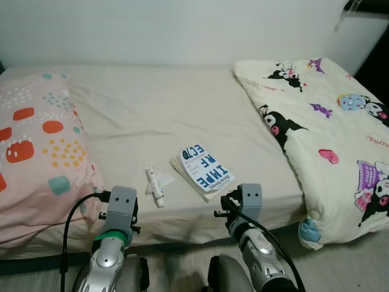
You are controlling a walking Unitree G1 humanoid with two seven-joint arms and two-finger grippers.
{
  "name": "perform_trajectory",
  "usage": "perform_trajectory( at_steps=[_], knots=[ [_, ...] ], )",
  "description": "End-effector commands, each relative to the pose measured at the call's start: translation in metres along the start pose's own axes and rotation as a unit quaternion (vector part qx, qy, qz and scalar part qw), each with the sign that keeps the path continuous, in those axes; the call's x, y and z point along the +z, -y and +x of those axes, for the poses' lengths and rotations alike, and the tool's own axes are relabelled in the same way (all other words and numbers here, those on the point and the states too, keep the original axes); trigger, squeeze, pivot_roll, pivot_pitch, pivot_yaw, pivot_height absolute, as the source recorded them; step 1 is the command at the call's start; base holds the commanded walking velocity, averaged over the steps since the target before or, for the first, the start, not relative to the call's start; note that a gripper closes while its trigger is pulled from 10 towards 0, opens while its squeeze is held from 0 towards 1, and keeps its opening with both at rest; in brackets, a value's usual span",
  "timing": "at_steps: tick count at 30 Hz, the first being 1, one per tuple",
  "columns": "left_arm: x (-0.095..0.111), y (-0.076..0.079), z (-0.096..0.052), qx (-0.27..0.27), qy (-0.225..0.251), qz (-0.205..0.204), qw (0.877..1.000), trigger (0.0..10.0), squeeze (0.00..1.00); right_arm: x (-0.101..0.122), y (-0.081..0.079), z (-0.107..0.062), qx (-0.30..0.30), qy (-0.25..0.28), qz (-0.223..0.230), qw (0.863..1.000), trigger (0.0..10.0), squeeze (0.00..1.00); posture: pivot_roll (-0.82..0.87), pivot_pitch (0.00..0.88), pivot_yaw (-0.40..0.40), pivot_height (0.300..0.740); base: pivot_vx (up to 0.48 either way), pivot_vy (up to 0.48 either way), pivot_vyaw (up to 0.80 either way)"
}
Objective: Clean up the room
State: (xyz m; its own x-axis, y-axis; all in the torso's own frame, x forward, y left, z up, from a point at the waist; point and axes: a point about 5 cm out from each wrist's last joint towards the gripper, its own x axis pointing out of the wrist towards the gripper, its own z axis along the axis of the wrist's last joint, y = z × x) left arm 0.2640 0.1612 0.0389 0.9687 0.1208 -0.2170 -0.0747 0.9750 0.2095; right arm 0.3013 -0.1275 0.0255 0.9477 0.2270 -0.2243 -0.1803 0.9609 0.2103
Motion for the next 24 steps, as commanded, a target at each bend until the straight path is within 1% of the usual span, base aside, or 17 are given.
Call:
perform_trajectory(
  at_steps=[1, 4, 10, 13, 15, 18, 19, 21, 22, 24],
  knots=[
    [-0.002, -0.004, -0.002, 0.008, 0.002, 0.006, 1.000, 10.0, 0.00, -0.003, -0.001, -0.002, 0.004, -0.003, 0.010, 1.000, 10.0, 0.00, 0.04, 0.061, -0.028, 0.606, 0.000, 0.000, 0.00],
    [-0.006, -0.011, -0.005, 0.017, -0.001, 0.014, 1.000, 10.0, 0.00, -0.003, -0.002, -0.002, 0.007, -0.003, 0.008, 1.000, 10.0, 0.00, 0.05, 0.063, -0.032, 0.591, 0.000, 0.000, 0.00],
    [-0.009, -0.017, -0.007, 0.020, -0.001, 0.021, 1.000, 10.0, 0.00, -0.001, -0.005, 0.000, 0.020, -0.001, 0.009, 1.000, 10.0, 0.00, 0.05, 0.066, -0.034, 0.581, 0.000, 0.000, 0.00],
    [-0.010, -0.020, -0.009, 0.025, -0.001, 0.022, 0.999, 10.0, 0.00, 0.006, -0.011, 0.001, 0.036, 0.023, 0.013, 0.999, 10.0, 0.00, 0.05, 0.067, -0.034, 0.571, 0.000, 0.000, 0.00],
    [-0.012, -0.022, -0.012, 0.032, -0.001, 0.026, 0.999, 10.0, 0.00, 0.010, -0.014, 0.002, 0.047, 0.040, 0.027, 0.998, 10.0, 0.00, 0.05, 0.070, -0.034, 0.571, 0.000, 0.000, 0.00],
    [-0.015, -0.030, -0.016, 0.049, -0.004, 0.034, 0.998, 10.0, 0.00, 0.013, -0.021, 0.003, 0.070, 0.046, 0.030, 0.996, 10.0, 0.00, 0.05, 0.074, -0.038, 0.571, 0.000, 0.000, 0.00],
    [-0.015, -0.030, -0.016, 0.049, -0.004, 0.034, 0.998, 10.0, 0.00, 0.013, -0.021, 0.003, 0.070, 0.046, 0.030, 0.996, 10.0, 0.00, 0.05, 0.074, -0.038, 0.571, 0.000, 0.000, 0.00],
    [-0.019, -0.041, -0.018, 0.062, -0.008, 0.040, 0.997, 10.0, 0.00, 0.013, -0.030, 0.006, 0.093, 0.042, 0.022, 0.994, 10.0, 0.00, 0.05, 0.082, -0.047, 0.571, 0.000, 0.000, 0.00],
    [-0.019, -0.041, -0.018, 0.062, -0.008, 0.040, 0.997, 10.0, 0.00, 0.013, -0.030, 0.006, 0.093, 0.042, 0.022, 0.994, 10.0, 0.00, 0.05, 0.082, -0.047, 0.571, 0.000, 0.000, 0.00],
    [-0.019, -0.050, -0.019, 0.074, -0.006, 0.043, 0.996, 10.0, 0.00, 0.014, -0.037, 0.009, 0.109, 0.040, 0.021, 0.993, 10.0, 0.00, 0.06, 0.083, -0.050, 0.571, 0.000, 0.000, 0.00]
  ],
)
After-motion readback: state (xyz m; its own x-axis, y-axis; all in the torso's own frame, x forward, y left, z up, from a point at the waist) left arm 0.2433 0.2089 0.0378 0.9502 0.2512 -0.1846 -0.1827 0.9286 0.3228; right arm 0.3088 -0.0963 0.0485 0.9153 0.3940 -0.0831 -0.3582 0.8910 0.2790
